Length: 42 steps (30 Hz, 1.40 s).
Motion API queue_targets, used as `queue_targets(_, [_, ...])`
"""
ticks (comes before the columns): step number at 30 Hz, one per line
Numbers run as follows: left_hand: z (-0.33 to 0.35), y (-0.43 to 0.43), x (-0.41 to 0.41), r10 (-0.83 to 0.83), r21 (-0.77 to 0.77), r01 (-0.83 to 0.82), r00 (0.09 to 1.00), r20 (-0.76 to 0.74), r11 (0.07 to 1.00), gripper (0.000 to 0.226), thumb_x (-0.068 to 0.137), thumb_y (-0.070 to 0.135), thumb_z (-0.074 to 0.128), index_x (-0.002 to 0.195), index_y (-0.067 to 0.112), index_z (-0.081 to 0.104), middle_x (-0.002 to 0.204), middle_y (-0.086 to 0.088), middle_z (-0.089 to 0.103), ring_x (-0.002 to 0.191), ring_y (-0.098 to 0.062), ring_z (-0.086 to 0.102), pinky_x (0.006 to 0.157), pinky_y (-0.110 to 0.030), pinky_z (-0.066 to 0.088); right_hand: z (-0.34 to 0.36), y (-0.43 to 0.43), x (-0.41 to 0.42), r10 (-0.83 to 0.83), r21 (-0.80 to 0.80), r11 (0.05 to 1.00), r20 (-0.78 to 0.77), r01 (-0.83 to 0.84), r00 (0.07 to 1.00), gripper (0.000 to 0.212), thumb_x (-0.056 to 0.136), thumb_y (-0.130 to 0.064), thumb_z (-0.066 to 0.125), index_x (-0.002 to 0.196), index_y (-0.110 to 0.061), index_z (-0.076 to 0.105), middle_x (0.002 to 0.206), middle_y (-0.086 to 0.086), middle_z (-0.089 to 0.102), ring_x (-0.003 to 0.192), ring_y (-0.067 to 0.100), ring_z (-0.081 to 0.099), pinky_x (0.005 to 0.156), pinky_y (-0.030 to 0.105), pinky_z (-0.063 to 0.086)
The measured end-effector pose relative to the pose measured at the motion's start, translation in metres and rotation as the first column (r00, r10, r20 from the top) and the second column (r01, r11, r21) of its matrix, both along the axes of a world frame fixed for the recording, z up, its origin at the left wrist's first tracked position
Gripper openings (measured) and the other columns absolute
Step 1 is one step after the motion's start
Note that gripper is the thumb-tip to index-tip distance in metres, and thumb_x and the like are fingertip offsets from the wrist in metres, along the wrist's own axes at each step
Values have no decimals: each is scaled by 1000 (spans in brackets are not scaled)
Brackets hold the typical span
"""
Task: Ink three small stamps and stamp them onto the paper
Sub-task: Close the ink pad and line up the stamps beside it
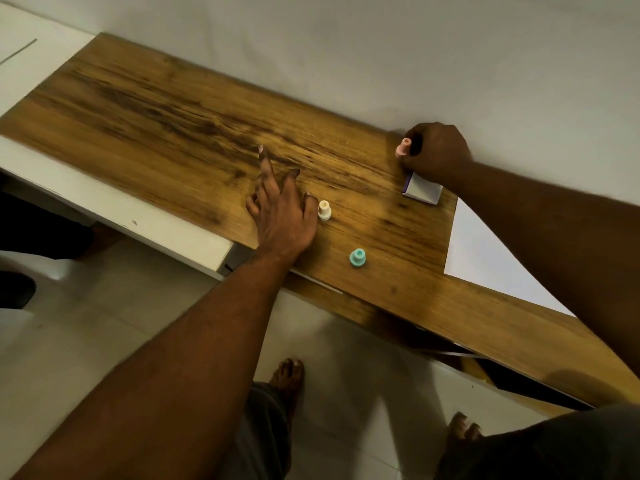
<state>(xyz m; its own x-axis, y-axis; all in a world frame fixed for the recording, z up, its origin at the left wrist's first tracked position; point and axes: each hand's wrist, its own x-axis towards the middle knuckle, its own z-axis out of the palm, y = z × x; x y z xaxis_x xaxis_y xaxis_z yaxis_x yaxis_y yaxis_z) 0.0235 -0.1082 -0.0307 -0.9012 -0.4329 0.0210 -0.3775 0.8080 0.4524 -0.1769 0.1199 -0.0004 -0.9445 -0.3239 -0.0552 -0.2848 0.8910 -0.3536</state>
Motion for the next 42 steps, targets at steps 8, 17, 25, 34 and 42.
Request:
queue_targets(8, [3,0,1,8,6,-8,1000,-3,1000,56,102,41,52,154,23,45,177,-13,-10,160,-33,16,126,-55,15,31,15,100,317,-264,909,-63,-322,946,55,84,-63,69,126,-26,69,106,-12,71,88,2,61,78,31,57])
queue_targets(17, [3,0,1,24,-5,-24,1000,11,1000,56,102,41,51,155,24,44,177,-13,-9,159,-33,17,125,-55,16,-4,-4,160,664,-10,747,-10,-664,747,41,94,-54,61,127,-30,67,123,-9,68,110,9,62,85,27,54])
queue_targets(25, [1,0,0,16,9,-16,1000,7,1000,55,102,39,52,155,23,45,177,-13,-11,160,-35,17,125,-54,14,-4,-23,68,172,14,985,-128,-172,977,38,87,-51,74,114,-25,75,103,-2,75,84,11,61,67,26,47])
queue_targets(34, [-2,-2,-1,15,19,-15,1000,6,1000,56,101,41,51,154,23,44,177,-14,-9,160,-35,14,125,-55,11,-2,-6,41,-32,48,998,-131,39,991,46,85,-49,78,118,-17,75,103,7,75,96,27,70,79,36,56])
queue_targets(42, [-1,-1,-1,22,7,-21,1000,-6,1000,58,97,43,48,152,23,47,177,-14,-5,157,-35,22,124,-54,15,9,-4,54,-41,-105,994,-240,17,970,48,86,-50,77,121,-18,75,107,4,74,96,20,68,79,29,49])
